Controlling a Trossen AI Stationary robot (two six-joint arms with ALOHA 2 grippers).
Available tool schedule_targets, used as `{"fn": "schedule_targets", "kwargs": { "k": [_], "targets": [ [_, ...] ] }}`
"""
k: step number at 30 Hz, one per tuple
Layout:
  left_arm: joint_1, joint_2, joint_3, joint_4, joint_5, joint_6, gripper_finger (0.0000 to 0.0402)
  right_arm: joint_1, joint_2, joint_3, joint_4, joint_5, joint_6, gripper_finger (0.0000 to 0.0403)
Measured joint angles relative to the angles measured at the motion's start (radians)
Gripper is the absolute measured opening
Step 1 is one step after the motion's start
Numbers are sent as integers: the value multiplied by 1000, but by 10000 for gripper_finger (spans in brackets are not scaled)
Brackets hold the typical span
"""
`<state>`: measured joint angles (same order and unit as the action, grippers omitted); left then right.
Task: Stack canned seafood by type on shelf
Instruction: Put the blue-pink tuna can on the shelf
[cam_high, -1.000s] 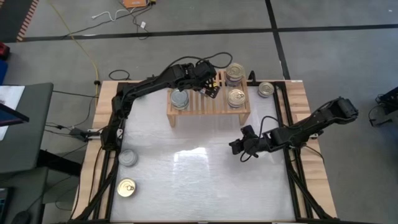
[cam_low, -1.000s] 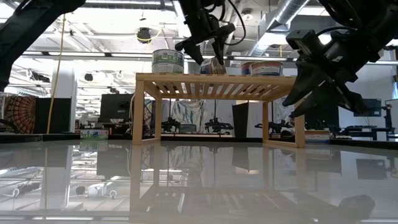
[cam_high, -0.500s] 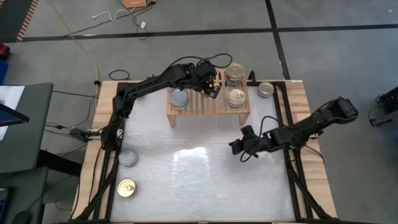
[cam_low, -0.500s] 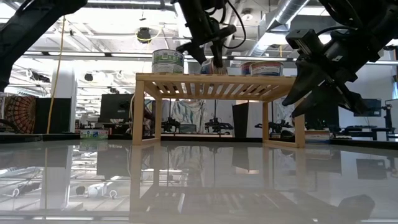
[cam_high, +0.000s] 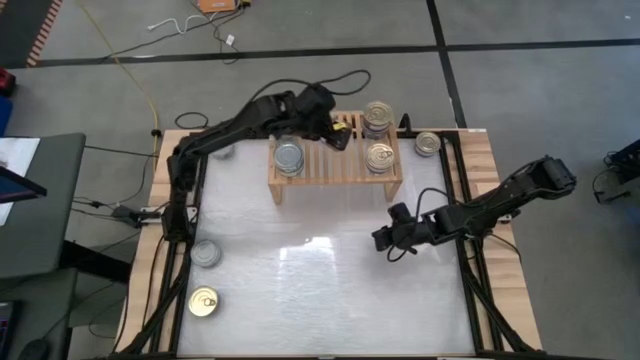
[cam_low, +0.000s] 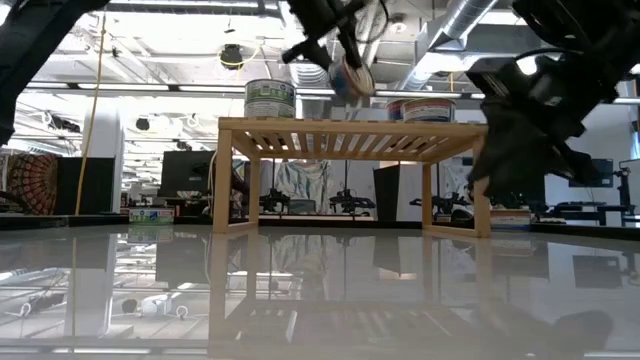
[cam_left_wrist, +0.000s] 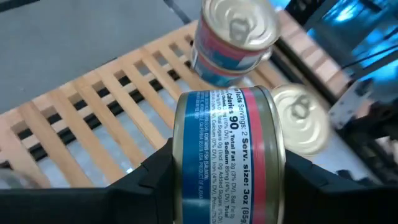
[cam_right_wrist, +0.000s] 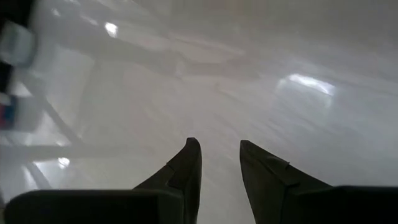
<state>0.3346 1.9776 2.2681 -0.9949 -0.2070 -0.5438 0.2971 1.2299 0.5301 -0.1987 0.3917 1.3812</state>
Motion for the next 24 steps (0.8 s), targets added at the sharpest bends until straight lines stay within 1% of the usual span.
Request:
{"fn": "schedule_targets", "kwargs": {
  "k": [2,3,7,8,10,14,16,19,21,24],
  "targets": [
    [-8,-33,0,-13,-9,-34,180,5,-1,0,-37,-12,-16,134],
    [-17,-51,0,-23,-30,-53,180,8,-1,0,-61,-21,-32,134],
    [-81,-121,1,-98,-195,-169,180,9,-1,0,-133,-92,-136,134],
    [-100,-134,1,-124,-224,-200,180,9,-1,0,-149,-104,-164,134],
    [-140,-158,1,-169,-252,-277,180,16,-1,0,-179,-111,-214,134],
    [-297,-199,1,-282,-443,-543,180,54,-15,0,-221,-206,-372,134],
    [-403,-206,1,-355,-567,-709,180,81,-25,0,-257,-216,-421,134],
    [-577,-199,-18,-430,-738,-992,180,119,-40,0,-282,-215,-446,134],
    [-688,-194,-75,-439,-846,-1181,180,142,-52,0,-277,-215,-473,134],
    [-818,-175,-239,-377,-1013,-1486,180,156,-58,0,-262,-215,-508,134]
  ]
}}
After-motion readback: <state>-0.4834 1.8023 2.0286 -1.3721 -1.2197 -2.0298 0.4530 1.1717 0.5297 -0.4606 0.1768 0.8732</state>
